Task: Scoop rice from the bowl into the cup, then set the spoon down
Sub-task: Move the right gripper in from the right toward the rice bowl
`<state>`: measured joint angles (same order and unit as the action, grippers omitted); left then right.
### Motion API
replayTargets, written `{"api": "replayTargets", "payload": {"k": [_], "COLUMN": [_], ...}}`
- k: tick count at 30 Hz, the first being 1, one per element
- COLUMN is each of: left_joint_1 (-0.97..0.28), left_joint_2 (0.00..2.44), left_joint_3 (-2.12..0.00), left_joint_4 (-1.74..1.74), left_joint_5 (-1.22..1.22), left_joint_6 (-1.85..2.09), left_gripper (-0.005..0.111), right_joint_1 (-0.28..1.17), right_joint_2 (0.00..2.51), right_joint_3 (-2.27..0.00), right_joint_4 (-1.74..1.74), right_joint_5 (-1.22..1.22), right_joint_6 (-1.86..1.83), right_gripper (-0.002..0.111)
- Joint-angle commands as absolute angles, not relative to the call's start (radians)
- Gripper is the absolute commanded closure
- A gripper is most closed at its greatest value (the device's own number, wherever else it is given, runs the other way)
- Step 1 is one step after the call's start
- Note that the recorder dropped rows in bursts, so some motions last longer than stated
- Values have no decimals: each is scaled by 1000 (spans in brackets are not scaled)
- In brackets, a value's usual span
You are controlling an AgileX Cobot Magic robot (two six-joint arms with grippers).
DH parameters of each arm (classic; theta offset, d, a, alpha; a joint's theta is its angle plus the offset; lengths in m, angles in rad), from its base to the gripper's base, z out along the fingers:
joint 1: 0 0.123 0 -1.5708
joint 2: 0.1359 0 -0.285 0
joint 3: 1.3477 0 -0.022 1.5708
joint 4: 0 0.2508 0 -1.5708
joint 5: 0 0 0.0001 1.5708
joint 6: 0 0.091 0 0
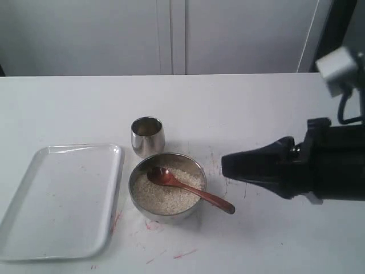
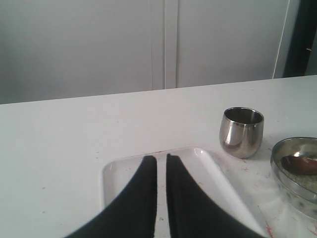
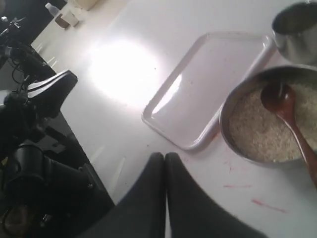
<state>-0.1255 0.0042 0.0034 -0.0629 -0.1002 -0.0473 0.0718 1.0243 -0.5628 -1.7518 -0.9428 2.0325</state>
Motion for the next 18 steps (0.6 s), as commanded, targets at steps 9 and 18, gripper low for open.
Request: {"api": "replayTargets", "payload": {"k": [9, 18], "left_joint_1": [-132, -132], "left_joint_2": [0, 0], "left_joint_3": [0, 0], "left_joint_4": [-67, -67], "left_joint_5": [-105, -105], "left_joint_6": [-49, -49], "left_gripper": [92, 92], "right_joint_1": [69, 69], "right_joint_2": [1165, 1172], "right_joint_3": [-501, -498], "right_joint_4": [-1744, -1744], "right_joint_5": [-880, -869], "right_joint_6": [2067, 2070], "right_gripper": [108, 105]}}
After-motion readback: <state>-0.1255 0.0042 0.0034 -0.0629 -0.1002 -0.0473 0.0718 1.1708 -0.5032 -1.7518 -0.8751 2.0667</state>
